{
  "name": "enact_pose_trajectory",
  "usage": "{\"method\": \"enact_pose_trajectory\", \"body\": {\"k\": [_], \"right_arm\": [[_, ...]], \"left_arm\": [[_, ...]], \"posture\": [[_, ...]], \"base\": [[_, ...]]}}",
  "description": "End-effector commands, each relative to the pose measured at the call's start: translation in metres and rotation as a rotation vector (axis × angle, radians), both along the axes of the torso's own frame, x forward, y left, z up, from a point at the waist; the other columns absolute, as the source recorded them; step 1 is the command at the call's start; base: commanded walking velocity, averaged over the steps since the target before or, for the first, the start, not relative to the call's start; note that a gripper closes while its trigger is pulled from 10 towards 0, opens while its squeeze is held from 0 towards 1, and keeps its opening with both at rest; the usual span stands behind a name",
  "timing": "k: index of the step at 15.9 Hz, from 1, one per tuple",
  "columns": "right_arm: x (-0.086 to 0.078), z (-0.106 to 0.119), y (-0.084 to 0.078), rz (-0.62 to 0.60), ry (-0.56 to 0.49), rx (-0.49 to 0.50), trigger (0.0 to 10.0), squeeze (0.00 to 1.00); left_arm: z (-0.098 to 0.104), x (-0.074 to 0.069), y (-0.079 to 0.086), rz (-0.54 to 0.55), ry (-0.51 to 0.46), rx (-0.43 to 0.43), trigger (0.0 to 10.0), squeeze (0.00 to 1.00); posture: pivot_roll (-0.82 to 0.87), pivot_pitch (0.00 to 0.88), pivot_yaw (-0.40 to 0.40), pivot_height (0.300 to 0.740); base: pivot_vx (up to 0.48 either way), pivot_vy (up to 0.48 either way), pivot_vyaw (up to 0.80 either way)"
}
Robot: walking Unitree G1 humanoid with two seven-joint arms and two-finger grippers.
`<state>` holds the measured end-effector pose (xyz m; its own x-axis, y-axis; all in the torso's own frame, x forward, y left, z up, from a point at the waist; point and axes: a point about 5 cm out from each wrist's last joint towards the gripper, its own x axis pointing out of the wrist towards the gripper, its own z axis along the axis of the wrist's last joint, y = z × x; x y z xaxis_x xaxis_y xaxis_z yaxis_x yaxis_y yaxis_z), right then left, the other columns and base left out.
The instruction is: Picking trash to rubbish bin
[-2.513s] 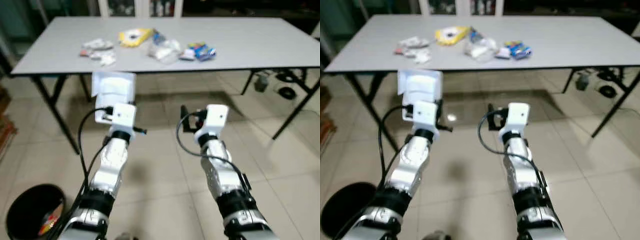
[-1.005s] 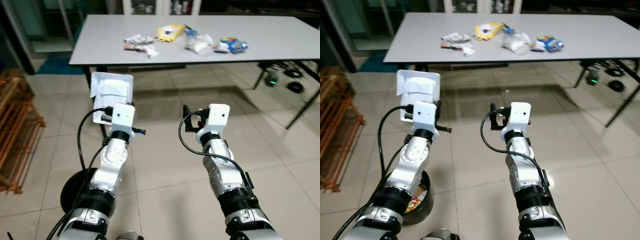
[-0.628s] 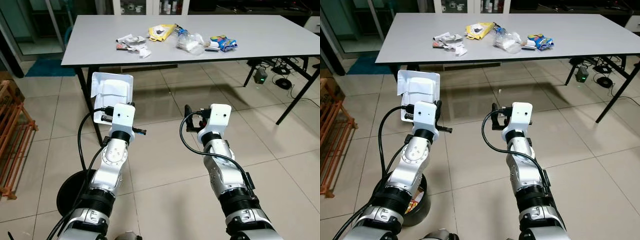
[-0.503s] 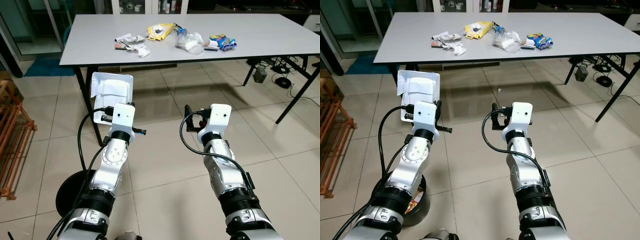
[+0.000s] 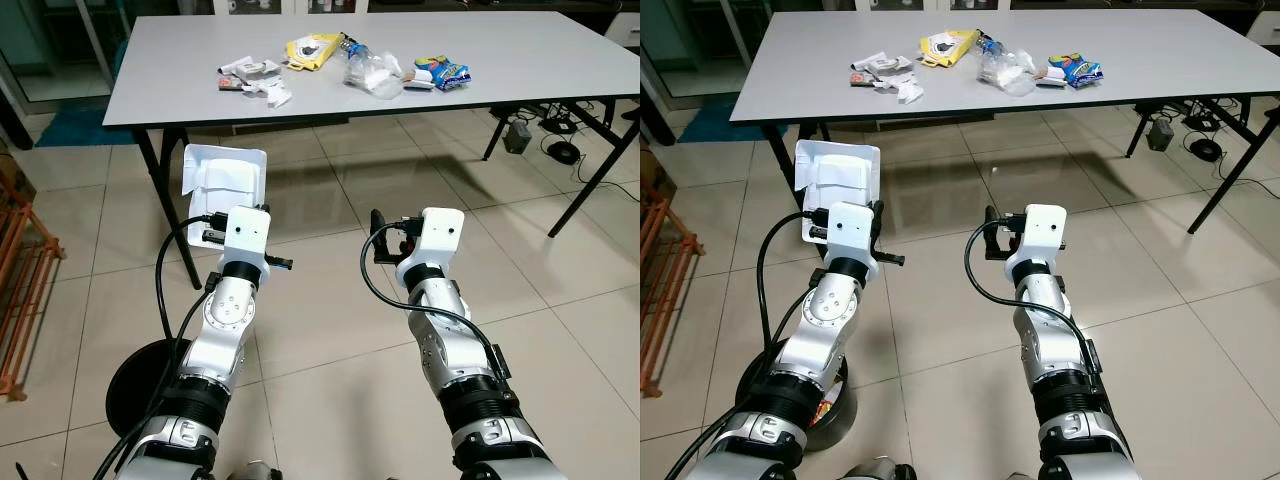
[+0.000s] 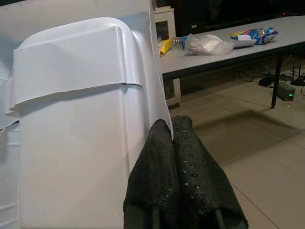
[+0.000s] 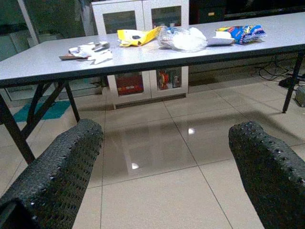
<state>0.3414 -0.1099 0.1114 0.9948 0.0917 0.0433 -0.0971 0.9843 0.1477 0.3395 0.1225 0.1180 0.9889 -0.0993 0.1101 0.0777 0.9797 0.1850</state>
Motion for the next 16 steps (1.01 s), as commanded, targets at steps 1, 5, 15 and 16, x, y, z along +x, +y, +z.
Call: {"method": "enact_pose_trajectory", "body": {"k": [1, 5, 15, 16], "right_arm": [[0.0, -0.0002, -0.0028, -0.006, 0.003, 0.005, 10.0, 0.0], [0.0003, -0.0001, -0.0024, -0.005, 0.003, 0.004, 10.0, 0.0], [-0.0007, -0.0002, -0.0008, 0.0, -0.006, -0.014, 10.0, 0.0], [-0.0008, -0.0006, -0.0005, 0.001, -0.002, -0.025, 10.0, 0.0]], "left_arm": [[0.0046, 0.0021, -0.0027, -0.008, -0.011, 0.001, 10.0, 0.0], [0.005, 0.0023, -0.0026, -0.009, -0.012, 0.0, 10.0, 0.0], [0.0046, 0.0009, -0.0066, -0.033, -0.017, 0.002, 10.0, 0.0], [0.0046, 0.0009, -0.0069, -0.036, -0.015, 0.003, 10.0, 0.0]], "posture": [[0.02, 0.022, -0.019, 0.716], [0.02, 0.02, -0.018, 0.716], [0.02, 0.008, -0.011, 0.716], [0.02, 0.008, -0.011, 0.716]], "base": [[0.0, 0.0, 0.0], [0.0, 0.0, 0.0], [0.0, 0.0, 0.0], [0.0, 0.0, 0.8]]}}
